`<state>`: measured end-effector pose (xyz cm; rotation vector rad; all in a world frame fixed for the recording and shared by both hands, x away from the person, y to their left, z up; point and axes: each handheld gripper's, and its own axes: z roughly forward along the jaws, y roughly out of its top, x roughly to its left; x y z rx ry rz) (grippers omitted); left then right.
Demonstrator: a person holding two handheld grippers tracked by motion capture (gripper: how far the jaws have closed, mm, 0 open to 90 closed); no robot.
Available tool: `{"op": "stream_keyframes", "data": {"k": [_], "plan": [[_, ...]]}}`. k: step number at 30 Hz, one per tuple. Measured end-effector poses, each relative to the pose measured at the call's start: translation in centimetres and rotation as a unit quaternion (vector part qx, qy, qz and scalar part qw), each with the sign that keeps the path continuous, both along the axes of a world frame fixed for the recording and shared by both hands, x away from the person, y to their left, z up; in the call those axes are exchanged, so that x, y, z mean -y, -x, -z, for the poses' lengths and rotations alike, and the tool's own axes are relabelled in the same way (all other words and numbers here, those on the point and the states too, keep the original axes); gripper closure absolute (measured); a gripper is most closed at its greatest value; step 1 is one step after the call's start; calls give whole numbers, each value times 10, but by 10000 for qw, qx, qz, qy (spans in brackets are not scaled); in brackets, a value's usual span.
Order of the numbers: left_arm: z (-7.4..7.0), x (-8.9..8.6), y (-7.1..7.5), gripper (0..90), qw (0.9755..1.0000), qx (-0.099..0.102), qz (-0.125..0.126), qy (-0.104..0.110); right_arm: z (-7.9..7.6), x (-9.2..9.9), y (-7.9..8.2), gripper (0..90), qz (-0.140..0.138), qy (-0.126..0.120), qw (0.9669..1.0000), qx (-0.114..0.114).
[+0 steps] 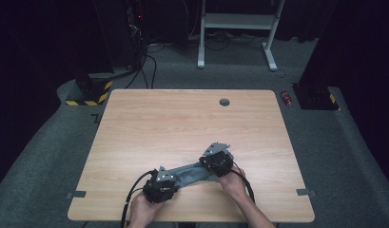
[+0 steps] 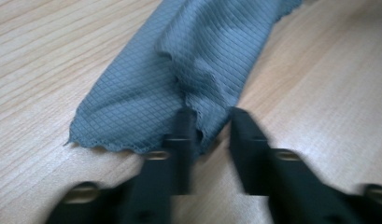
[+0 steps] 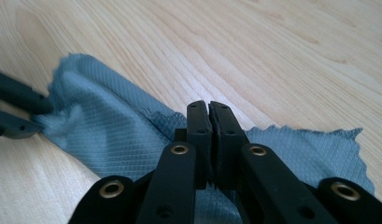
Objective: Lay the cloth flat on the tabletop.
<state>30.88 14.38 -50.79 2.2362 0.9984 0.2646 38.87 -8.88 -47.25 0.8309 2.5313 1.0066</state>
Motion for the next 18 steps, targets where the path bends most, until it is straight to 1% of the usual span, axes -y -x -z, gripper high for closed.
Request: {"op": "stream_keyframes", "data": {"k": [1,2,4,6,7,8,9,10,12,14,15,16,17,18], "plan": [[0,0,0,847,10000,58,19,-24,-1,2,1,879,10,-49,10000,13],[-1,0,0,883,10000,46,28,7,-3,3,2,891,25,-64,10000,50],[-3,-1,-2,892,9999,22,16,97,-6,5,3,897,52,-74,9999,119],[-7,-2,-4,891,9999,77,-12,142,-7,7,3,894,84,-99,9999,88],[-9,-3,-6,888,9998,92,-44,180,-7,7,2,869,60,-139,9999,55],[-10,-3,-7,874,9997,128,-90,206,-6,7,2,822,11,-171,9998,-42],[-12,-4,-9,845,9996,122,-131,227,-5,5,3,773,-45,-164,9998,-116],[-13,-5,-11,830,9994,107,-173,277,-3,2,4,734,-130,-114,9997,-147],[-16,-6,-13,831,9993,131,-166,311,2,-7,7,666,-292,-30,9993,-210],[-20,-6,-14,845,9991,163,-161,343,9,-14,8,634,-354,93,9989,-292],[-21,-6,-15,845,9991,186,-169,353,12,-17,8,638,-364,154,9986,-347],[-22,-7,-16,839,9990,165,-195,368,16,-19,7,695,-379,209,9982,-405],[-22,-7,-17,821,9990,185,-209,345,18,-19,8,775,-387,251,9978,-467],[-23,-8,-18,796,9989,164,-246,369,19,-19,9,843,-438,293,9976,-440]]}}
